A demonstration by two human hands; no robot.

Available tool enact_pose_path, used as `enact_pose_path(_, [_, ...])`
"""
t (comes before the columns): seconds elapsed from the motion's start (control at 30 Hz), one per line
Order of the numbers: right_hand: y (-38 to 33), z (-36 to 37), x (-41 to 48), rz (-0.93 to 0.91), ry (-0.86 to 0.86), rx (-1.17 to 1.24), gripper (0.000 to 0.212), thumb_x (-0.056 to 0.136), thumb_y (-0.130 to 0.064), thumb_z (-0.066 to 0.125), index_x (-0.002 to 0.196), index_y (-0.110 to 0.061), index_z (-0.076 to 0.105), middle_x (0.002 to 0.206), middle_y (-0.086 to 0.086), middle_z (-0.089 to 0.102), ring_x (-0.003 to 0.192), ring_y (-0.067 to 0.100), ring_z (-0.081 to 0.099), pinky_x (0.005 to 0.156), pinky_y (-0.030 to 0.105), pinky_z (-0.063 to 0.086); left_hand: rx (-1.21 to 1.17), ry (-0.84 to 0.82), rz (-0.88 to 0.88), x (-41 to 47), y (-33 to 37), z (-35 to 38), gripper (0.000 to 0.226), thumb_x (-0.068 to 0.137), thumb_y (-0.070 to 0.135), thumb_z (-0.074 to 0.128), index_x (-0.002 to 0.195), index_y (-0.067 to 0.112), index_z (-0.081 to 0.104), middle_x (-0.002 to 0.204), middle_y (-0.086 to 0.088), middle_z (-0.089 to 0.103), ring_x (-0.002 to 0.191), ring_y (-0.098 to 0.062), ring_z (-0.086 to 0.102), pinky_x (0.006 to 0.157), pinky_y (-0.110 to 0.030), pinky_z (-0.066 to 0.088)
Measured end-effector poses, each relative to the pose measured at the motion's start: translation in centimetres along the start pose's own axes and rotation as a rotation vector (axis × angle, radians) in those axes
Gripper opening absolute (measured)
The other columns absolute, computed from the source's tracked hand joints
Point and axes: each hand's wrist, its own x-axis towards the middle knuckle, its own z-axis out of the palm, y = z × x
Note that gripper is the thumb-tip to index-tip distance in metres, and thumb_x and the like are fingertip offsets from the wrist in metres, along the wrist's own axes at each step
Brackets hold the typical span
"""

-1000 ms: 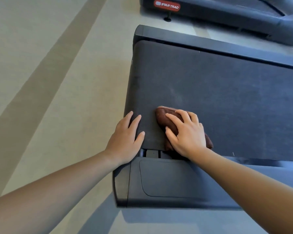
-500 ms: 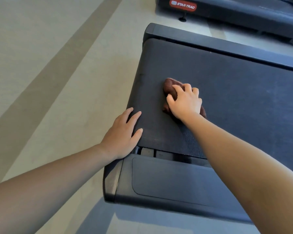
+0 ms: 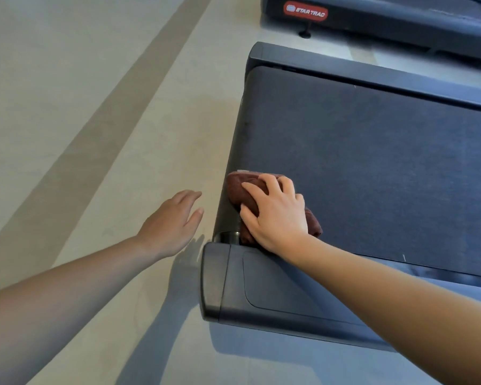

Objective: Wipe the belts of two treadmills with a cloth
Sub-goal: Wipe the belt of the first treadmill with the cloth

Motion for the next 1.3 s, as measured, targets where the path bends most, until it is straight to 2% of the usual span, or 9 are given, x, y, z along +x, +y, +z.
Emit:
enact_pose_path(0.3, [-1.9, 1.0, 7.4, 0.016, 0.059, -0.111, 0.043, 0.091, -0.046, 0.041, 0.125, -0.023, 0.052, 0.136, 0.006, 0.041, 0.123, 0.034, 0.031, 0.093, 0.053, 0.034, -0.039, 0.039, -0.045, 1.9, -0.7, -0.5, 0.048, 0.099, 0.037, 0.03, 0.144, 0.019, 0.031, 0.15, 0.002, 0.031, 0.137, -0.014, 0.03, 0.107, -0.026, 0.024])
enact_pose_path(0.5, [1.4, 0.6, 18.0, 0.136, 0.003, -0.174, 0.045, 0.091, -0.047, 0.041, 0.128, -0.024, 0.05, 0.137, 0.008, 0.038, 0.123, 0.034, 0.032, 0.093, 0.053, 0.033, -0.171, 0.074, -0.044, 4.3, 0.4, 0.3, 0.047, 0.099, 0.037, 0.03, 0.144, 0.021, 0.031, 0.15, 0.004, 0.03, 0.136, -0.012, 0.029, 0.107, -0.023, 0.022])
enact_pose_path(0.6, [2.7, 0.5, 19.9, 0.143, -0.021, -0.142, 0.046, 0.092, -0.047, 0.04, 0.132, -0.026, 0.047, 0.14, 0.007, 0.036, 0.126, 0.034, 0.03, 0.095, 0.055, 0.034, -0.218, 0.078, -0.027, 4.4, 0.9, 0.7, 0.046, 0.099, 0.035, 0.031, 0.143, 0.02, 0.032, 0.149, 0.004, 0.032, 0.135, -0.011, 0.03, 0.105, -0.021, 0.021])
enact_pose_path(0.73, [4.0, 0.6, 14.8, 0.098, 0.037, -0.041, 0.045, 0.09, -0.051, 0.038, 0.129, -0.031, 0.049, 0.138, 0.002, 0.04, 0.126, 0.031, 0.031, 0.09, 0.053, 0.037, -0.212, 0.091, 0.031, 4.2, 2.0, 0.7, 0.046, 0.099, 0.033, 0.034, 0.142, 0.019, 0.034, 0.148, 0.004, 0.033, 0.135, -0.009, 0.029, 0.105, -0.018, 0.018])
enact_pose_path(0.87, [6.7, -0.2, 5.6, 0.065, 0.113, -0.001, 0.046, 0.086, -0.057, 0.038, 0.125, -0.035, 0.051, 0.136, -0.003, 0.043, 0.125, 0.027, 0.032, 0.086, 0.05, 0.04, -0.11, 0.064, 0.146, 3.7, 4.0, 0.6, 0.047, 0.097, 0.035, 0.036, 0.142, 0.021, 0.034, 0.15, 0.007, 0.029, 0.137, -0.009, 0.026, 0.109, -0.025, 0.024])
enact_pose_path(1.0, [9.2, -1.3, -1.2, 0.095, 0.125, -0.037, 0.051, 0.082, -0.059, 0.038, 0.123, -0.033, 0.053, 0.135, -0.001, 0.046, 0.123, 0.028, 0.035, 0.08, 0.046, 0.042, -0.008, 0.031, 0.254, 2.8, 6.8, 1.3, 0.049, 0.096, 0.036, 0.04, 0.143, 0.022, 0.035, 0.152, 0.007, 0.027, 0.139, -0.012, 0.021, 0.111, -0.028, 0.021])
enact_pose_path(1.07, [10.7, -1.8, -4.0, 0.073, 0.15, -0.043, 0.05, 0.082, -0.057, 0.04, 0.122, -0.032, 0.056, 0.133, -0.001, 0.049, 0.121, 0.029, 0.039, 0.077, 0.045, 0.043, 0.059, 0.019, 0.296, 2.6, 8.3, 2.0, 0.05, 0.095, 0.036, 0.041, 0.142, 0.021, 0.036, 0.152, 0.004, 0.028, 0.141, -0.016, 0.018, 0.113, -0.034, 0.022])
enact_pose_path(1.17, [13.8, -2.7, -6.7, 0.065, 0.159, -0.042, 0.048, 0.083, -0.053, 0.045, 0.122, -0.029, 0.059, 0.13, 0.0, 0.052, 0.119, 0.031, 0.043, 0.076, 0.045, 0.048, 0.185, -0.019, 0.283, 2.5, 10.2, 3.4, 0.052, 0.095, 0.042, 0.038, 0.143, 0.027, 0.031, 0.154, 0.008, 0.02, 0.143, -0.015, 0.008, 0.111, -0.053, 0.022])
enact_pose_path(1.3, [18.3, -4.2, -7.3, 0.239, 0.167, -0.034, 0.042, 0.085, -0.044, 0.056, 0.122, -0.026, 0.061, 0.129, 0.002, 0.053, 0.121, 0.034, 0.04, 0.081, 0.05, 0.049, 0.235, -0.013, 0.244, 2.5, 10.9, 4.7, 0.053, 0.092, 0.046, 0.037, 0.143, 0.033, 0.027, 0.154, 0.009, 0.015, 0.143, -0.018, 0.003, 0.106, -0.064, 0.02])
